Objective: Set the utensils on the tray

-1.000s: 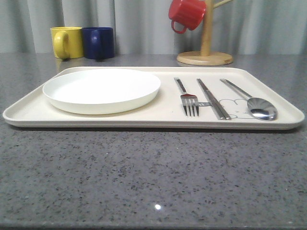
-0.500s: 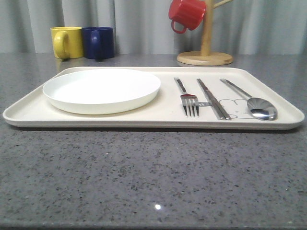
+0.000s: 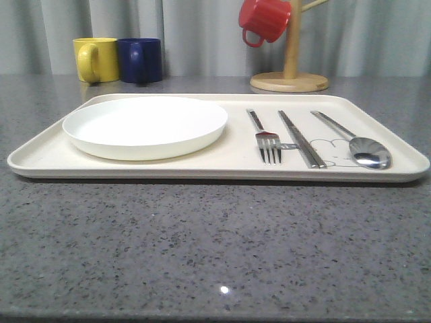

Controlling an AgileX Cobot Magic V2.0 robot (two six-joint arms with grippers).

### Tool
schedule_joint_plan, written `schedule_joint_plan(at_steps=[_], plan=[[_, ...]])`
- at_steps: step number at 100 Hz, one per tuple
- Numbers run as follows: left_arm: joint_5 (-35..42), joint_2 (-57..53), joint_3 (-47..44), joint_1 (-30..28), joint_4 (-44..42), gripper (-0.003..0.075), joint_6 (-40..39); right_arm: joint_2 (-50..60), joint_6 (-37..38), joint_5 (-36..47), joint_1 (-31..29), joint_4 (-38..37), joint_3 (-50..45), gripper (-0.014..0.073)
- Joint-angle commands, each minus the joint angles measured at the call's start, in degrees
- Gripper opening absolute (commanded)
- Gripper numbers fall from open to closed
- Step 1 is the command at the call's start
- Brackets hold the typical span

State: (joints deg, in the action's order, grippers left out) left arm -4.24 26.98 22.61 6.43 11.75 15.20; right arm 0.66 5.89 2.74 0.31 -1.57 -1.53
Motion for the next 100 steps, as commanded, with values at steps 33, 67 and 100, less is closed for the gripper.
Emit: schedule_joint_plan(at_steps=[33,67,100], plan=[[4.7,-7.5,-5.1,-1.4,-13.5,-0.0017,-13.2,1.2,-0.5,5.0,-0.3,-0.1,1.0,-0.0066],[4.7,-21.3,-17.0,-3.5,-18.9,-0.0017,-18.0,1.2,-0.5,5.0,-0.3,-0.1,1.0,-0.0066],[5.3,-29.1,-23.6,-3.5,-18.9,-0.0017,-18.2,1.2,-0.5,5.0,-0.3,-0.1,1.0,-0.0066]])
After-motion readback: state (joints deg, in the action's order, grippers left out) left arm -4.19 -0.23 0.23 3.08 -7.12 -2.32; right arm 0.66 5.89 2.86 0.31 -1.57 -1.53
